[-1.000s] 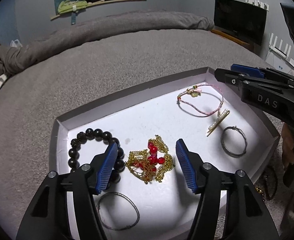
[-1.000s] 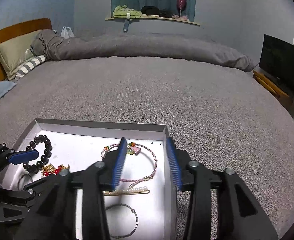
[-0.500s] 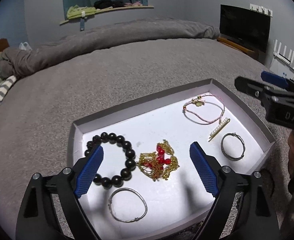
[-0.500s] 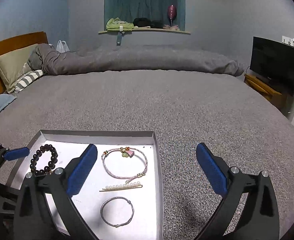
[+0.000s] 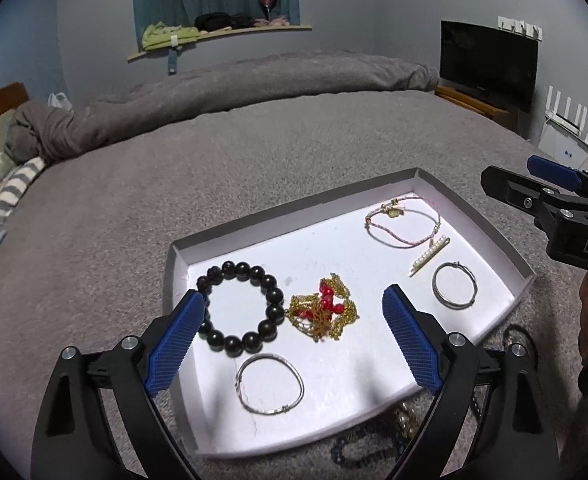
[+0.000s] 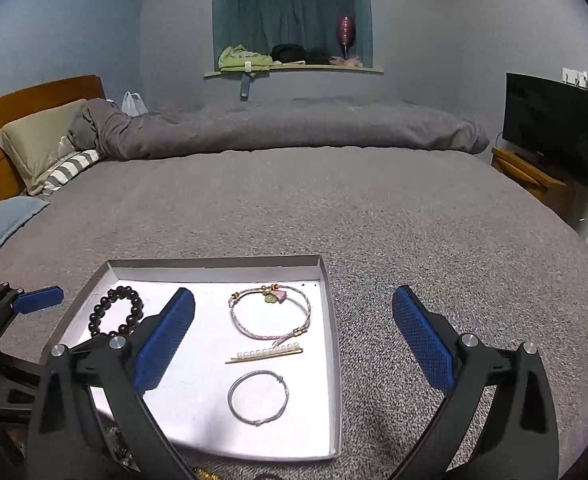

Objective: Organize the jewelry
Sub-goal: 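Move both grippers back over the remaining bracelets beside the tray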

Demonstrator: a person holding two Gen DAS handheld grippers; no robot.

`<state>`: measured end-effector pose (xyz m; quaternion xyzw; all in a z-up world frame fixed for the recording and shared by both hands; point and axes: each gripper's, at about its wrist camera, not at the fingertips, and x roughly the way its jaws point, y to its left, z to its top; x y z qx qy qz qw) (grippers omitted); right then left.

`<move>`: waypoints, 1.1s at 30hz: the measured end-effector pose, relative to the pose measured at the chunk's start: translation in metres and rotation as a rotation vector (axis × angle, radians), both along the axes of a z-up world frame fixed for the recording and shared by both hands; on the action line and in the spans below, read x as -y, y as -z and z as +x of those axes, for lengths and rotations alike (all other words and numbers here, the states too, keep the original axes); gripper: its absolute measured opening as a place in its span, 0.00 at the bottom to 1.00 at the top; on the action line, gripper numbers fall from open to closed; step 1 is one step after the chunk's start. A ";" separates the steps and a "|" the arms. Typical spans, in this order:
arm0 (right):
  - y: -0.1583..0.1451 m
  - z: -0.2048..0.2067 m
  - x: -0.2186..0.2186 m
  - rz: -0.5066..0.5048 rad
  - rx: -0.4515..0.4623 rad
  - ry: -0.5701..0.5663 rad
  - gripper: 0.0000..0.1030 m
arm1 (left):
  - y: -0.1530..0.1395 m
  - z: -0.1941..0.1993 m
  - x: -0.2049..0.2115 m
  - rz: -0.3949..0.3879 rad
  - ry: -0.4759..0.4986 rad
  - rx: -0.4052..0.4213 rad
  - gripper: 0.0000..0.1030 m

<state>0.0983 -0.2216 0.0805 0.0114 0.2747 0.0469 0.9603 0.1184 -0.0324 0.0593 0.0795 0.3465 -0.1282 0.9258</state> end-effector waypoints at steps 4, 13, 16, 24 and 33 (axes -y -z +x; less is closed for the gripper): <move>0.005 -0.013 0.003 -0.021 -0.003 -0.005 0.95 | -0.001 -0.014 -0.004 -0.006 0.006 0.006 0.90; 0.020 -0.049 0.028 -0.044 -0.023 0.023 0.95 | 0.005 -0.045 -0.006 0.011 0.042 0.003 0.91; 0.025 -0.059 0.033 -0.048 -0.034 0.019 0.95 | 0.008 -0.057 -0.007 0.024 0.054 0.009 0.91; 0.044 -0.083 0.034 -0.091 -0.076 -0.037 0.95 | 0.017 -0.077 -0.011 -0.030 0.080 -0.018 0.93; 0.065 -0.095 0.049 -0.058 -0.151 -0.054 0.95 | 0.025 -0.099 0.026 0.000 0.208 -0.010 0.94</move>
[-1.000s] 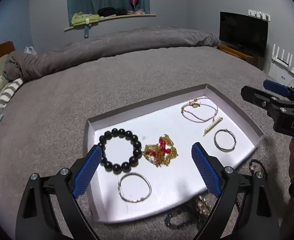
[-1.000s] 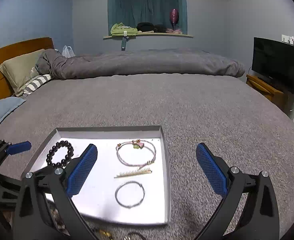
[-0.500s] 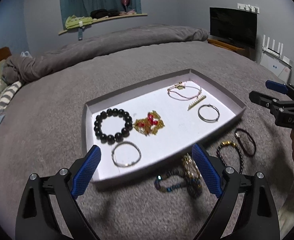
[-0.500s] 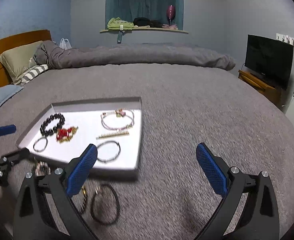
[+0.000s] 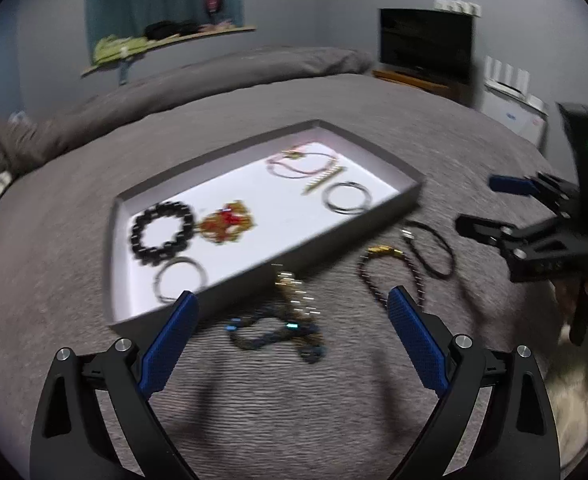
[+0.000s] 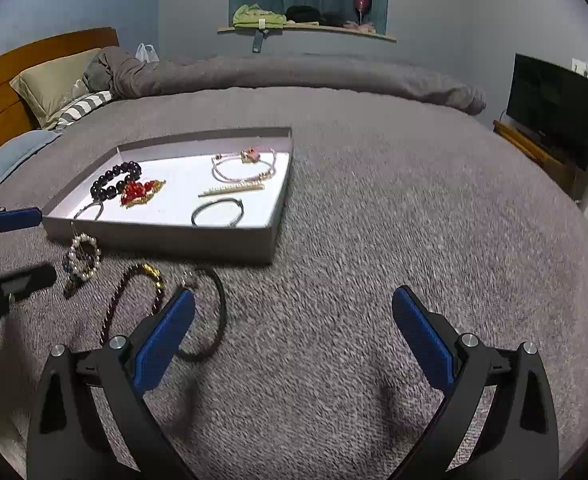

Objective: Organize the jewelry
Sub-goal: 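Move both grippers back over the remaining bracelets beside the tray, then close the right gripper on the black hair tie while the left gripper grasps the dark red bead bracelet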

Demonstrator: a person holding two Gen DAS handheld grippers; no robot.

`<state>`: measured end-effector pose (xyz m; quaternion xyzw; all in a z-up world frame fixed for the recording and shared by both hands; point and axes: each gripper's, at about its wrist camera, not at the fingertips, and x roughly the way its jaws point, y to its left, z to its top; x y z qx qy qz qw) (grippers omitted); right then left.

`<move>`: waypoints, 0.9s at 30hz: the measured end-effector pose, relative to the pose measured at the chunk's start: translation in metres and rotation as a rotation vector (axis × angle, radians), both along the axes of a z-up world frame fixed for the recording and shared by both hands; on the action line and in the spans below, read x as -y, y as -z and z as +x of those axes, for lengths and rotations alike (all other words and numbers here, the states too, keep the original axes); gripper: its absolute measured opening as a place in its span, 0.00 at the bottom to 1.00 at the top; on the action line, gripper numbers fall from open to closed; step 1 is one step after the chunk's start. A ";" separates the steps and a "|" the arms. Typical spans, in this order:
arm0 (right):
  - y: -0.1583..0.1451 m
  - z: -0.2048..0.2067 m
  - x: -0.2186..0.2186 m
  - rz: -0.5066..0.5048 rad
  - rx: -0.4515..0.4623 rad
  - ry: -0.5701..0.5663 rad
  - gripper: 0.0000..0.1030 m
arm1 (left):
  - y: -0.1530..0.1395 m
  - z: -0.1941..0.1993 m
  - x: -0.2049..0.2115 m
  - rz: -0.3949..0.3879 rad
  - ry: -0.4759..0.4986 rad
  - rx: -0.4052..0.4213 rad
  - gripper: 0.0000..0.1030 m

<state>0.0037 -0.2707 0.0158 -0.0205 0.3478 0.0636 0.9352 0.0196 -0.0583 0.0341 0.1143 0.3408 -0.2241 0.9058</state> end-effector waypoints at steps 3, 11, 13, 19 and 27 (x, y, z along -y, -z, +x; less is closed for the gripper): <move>0.002 0.001 0.004 0.026 -0.014 -0.011 0.95 | 0.003 -0.008 0.012 -0.009 0.054 -0.007 0.94; 0.003 -0.003 -0.007 0.017 -0.024 -0.074 0.78 | 0.013 -0.020 0.034 0.032 0.121 -0.005 0.94; 0.006 -0.003 -0.012 0.004 -0.035 -0.093 0.68 | 0.014 -0.017 0.032 0.022 0.113 -0.022 0.94; 0.011 -0.005 -0.028 -0.017 -0.054 -0.167 0.38 | 0.016 -0.015 0.030 0.029 0.101 -0.019 0.94; 0.019 -0.003 -0.032 -0.060 -0.086 -0.166 0.05 | 0.016 -0.015 0.030 0.021 0.103 -0.019 0.92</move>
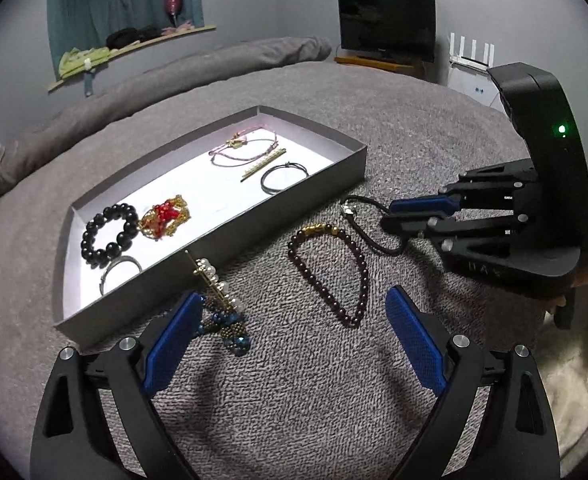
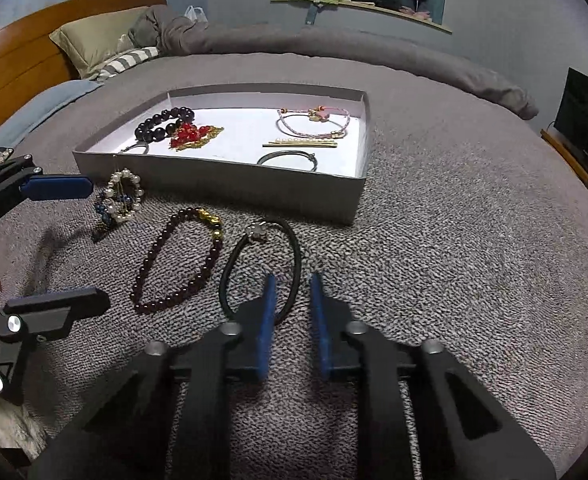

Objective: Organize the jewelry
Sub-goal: 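Close the right gripper on the black hair tie while the left gripper grasps the dark red bead bracelet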

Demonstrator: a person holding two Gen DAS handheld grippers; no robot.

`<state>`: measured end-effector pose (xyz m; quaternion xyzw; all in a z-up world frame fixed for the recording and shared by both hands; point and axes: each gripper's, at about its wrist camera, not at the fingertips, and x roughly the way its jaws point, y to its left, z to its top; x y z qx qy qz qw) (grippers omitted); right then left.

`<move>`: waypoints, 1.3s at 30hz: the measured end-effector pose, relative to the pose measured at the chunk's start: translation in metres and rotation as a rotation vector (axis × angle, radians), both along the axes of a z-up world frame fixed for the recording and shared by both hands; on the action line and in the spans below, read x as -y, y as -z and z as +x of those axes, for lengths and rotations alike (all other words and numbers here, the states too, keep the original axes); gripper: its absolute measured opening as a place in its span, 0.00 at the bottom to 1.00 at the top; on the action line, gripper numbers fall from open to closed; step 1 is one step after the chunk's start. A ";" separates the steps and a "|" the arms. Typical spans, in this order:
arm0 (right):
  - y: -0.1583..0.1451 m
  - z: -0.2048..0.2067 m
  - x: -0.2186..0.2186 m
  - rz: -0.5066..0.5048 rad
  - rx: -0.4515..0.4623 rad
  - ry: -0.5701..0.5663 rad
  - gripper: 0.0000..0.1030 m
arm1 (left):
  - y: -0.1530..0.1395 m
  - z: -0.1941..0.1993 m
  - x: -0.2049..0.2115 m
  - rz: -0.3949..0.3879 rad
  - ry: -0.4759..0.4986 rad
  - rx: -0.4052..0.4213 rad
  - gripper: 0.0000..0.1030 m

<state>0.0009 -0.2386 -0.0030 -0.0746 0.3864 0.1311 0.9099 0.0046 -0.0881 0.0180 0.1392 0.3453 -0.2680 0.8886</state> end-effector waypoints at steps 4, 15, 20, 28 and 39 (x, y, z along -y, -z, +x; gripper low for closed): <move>-0.003 0.002 0.013 0.005 0.003 0.056 0.04 | 0.001 0.001 0.003 -0.018 0.010 -0.004 0.91; 0.000 0.007 0.019 0.016 -0.016 0.074 0.04 | 0.012 0.015 0.016 -0.023 0.011 -0.042 0.55; 0.000 0.007 0.018 0.016 -0.017 0.070 0.04 | 0.013 0.020 0.016 -0.010 -0.015 -0.031 0.43; 0.000 0.006 0.016 0.003 -0.014 0.063 0.04 | 0.004 0.009 0.022 -0.033 0.021 -0.038 0.31; 0.002 0.007 0.013 -0.009 -0.021 0.055 0.04 | 0.027 0.022 0.032 0.026 -0.019 -0.059 0.27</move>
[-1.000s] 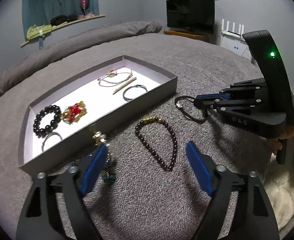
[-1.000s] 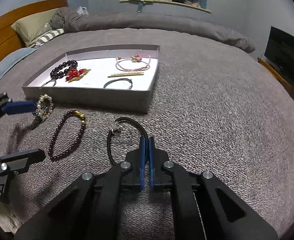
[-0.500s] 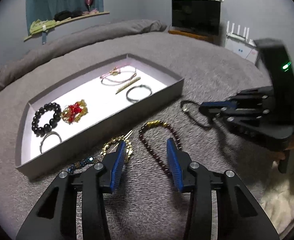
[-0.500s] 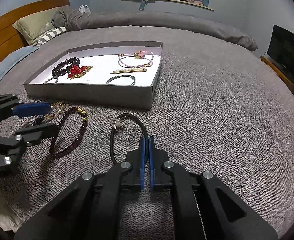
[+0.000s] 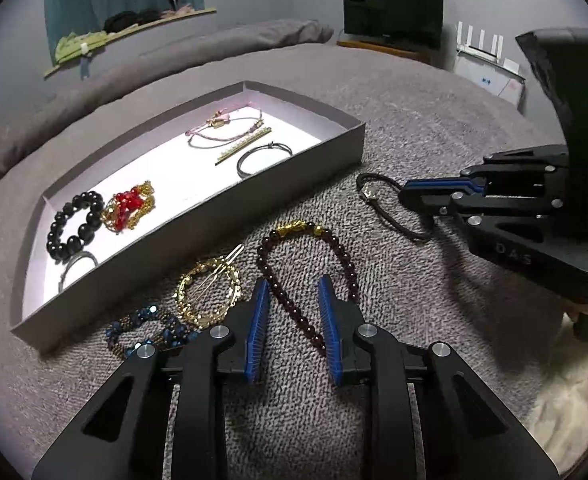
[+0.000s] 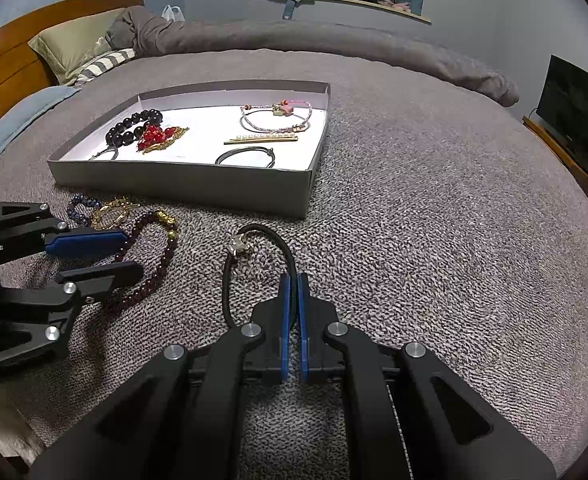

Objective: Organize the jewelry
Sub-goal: 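Close the right gripper on the black hair tie while the left gripper grasps the dark red bead bracelet, then carry the bead bracelet with the left gripper while the right gripper carries the hair tie into the tray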

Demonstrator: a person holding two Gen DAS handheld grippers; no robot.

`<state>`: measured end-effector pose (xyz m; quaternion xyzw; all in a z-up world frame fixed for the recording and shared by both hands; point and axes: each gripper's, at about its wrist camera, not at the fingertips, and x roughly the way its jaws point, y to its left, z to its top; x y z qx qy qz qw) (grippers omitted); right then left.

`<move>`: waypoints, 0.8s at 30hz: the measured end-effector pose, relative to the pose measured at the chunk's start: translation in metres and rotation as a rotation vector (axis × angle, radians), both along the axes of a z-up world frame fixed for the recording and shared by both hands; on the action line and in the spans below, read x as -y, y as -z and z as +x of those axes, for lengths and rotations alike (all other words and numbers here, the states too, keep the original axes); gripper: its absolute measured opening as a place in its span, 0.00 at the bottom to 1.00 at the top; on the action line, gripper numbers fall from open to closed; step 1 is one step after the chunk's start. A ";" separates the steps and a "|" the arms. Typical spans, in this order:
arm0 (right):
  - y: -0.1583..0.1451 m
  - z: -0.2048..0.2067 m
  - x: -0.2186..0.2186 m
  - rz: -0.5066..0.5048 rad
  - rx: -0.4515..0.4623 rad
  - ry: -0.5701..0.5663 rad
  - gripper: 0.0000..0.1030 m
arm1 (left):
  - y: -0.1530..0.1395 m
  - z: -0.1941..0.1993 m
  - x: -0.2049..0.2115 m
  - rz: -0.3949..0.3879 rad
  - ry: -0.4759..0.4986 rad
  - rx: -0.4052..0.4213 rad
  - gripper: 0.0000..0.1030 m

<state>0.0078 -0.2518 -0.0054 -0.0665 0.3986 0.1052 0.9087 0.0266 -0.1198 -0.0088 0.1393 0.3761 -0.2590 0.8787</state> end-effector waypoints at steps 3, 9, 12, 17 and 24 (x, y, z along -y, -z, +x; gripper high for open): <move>0.001 0.000 0.000 0.002 -0.003 0.001 0.04 | 0.003 0.004 -0.001 -0.014 -0.001 -0.009 0.27; 0.002 0.000 -0.001 -0.008 -0.003 -0.005 0.04 | 0.002 0.002 -0.002 -0.009 0.014 -0.001 0.23; 0.000 -0.001 -0.002 -0.007 0.003 -0.013 0.04 | -0.001 0.001 -0.005 -0.025 0.016 -0.007 0.16; -0.008 -0.005 -0.001 0.041 0.024 -0.033 0.04 | -0.008 -0.001 -0.012 -0.049 0.022 -0.001 0.06; -0.022 -0.012 -0.001 0.060 0.087 -0.042 0.04 | -0.024 -0.008 -0.018 -0.075 0.022 0.042 0.05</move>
